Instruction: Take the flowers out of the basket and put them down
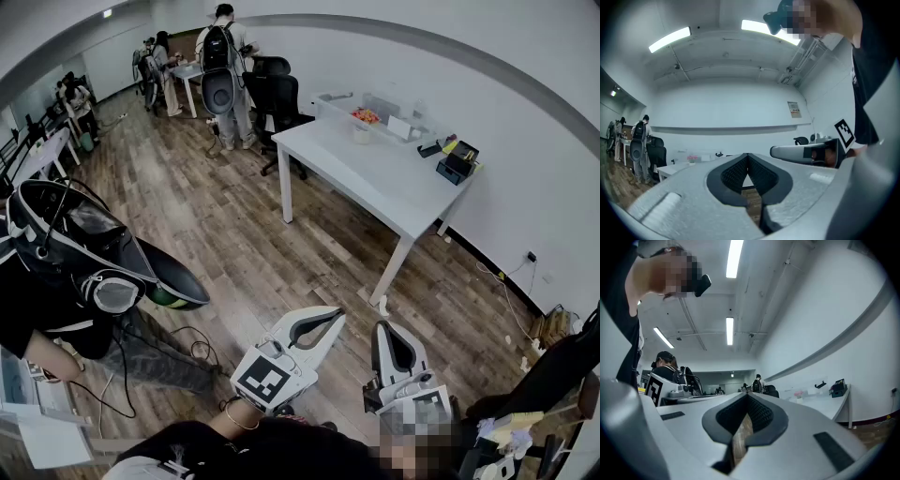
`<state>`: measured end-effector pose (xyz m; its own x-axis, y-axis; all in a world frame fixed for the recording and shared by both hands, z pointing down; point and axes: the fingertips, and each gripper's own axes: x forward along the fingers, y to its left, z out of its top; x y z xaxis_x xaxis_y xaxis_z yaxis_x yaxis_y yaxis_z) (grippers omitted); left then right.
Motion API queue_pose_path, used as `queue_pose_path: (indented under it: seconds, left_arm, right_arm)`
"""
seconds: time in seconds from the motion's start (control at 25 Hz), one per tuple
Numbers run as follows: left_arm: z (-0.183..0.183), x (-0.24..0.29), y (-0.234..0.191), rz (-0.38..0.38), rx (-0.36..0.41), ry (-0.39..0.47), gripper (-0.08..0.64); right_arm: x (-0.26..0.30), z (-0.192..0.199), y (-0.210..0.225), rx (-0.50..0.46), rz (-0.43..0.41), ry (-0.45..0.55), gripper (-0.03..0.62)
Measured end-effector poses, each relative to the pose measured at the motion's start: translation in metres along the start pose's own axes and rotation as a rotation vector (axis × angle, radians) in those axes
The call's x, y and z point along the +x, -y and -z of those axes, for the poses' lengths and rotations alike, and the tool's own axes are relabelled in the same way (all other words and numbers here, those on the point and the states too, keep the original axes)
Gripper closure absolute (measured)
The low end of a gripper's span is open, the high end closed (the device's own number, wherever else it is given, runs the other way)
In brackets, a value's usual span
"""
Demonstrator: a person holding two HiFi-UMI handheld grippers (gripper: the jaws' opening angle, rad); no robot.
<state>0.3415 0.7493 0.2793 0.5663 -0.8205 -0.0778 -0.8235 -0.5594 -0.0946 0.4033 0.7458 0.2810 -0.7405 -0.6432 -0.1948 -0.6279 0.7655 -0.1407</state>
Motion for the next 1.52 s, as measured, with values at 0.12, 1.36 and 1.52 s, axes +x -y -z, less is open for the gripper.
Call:
queue_pose_path:
  seconds: [0.12,1.36,1.52]
  left_arm:
    - [-0.003,-0.001,0.002,0.002,-0.009,0.002,0.557]
    - [0.011,0.029,0.060,0.004,0.000,-0.028,0.557]
    - [0.015,0.033,0.071,0.008,-0.012,-0.038,0.557]
  right_arm:
    - [-0.001,-0.002,-0.001,-0.002,0.005,-0.001,0.581]
    - [-0.051,0.000,0.032,0.003,-0.007,0.015,0.578]
    - [-0.060,0.006,0.039,0.009,-0.008,-0.008,0.578]
